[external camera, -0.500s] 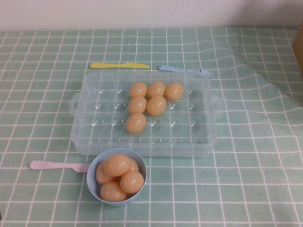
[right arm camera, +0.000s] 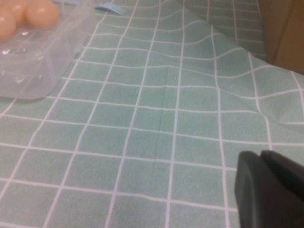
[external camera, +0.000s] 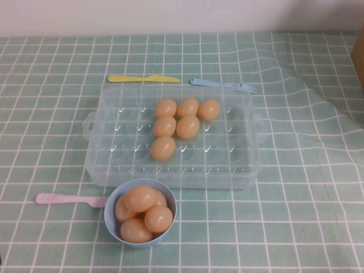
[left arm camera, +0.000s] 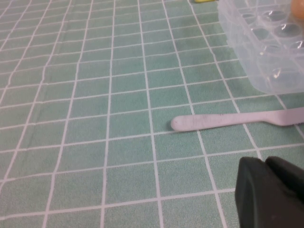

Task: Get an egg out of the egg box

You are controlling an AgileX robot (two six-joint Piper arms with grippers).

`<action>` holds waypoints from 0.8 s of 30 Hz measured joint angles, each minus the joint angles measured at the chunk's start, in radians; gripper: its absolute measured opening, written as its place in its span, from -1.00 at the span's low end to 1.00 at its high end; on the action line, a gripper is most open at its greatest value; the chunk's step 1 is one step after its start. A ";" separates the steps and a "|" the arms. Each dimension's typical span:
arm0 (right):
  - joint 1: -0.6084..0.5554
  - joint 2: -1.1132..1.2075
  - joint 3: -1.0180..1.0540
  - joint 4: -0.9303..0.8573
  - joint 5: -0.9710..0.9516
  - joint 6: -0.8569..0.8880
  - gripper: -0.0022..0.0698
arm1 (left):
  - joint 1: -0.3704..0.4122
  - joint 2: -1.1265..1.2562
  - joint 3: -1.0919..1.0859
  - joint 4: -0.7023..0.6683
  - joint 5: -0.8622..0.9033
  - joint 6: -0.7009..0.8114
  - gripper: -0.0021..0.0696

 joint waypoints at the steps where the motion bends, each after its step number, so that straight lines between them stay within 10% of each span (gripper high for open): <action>1: 0.000 0.000 0.000 0.008 -0.007 0.000 -0.99 | 0.000 0.000 0.000 0.000 0.000 0.000 -0.95; 24: 0.000 0.000 0.000 0.364 -0.131 0.000 -0.99 | 0.000 0.000 0.000 0.000 0.000 0.000 -0.95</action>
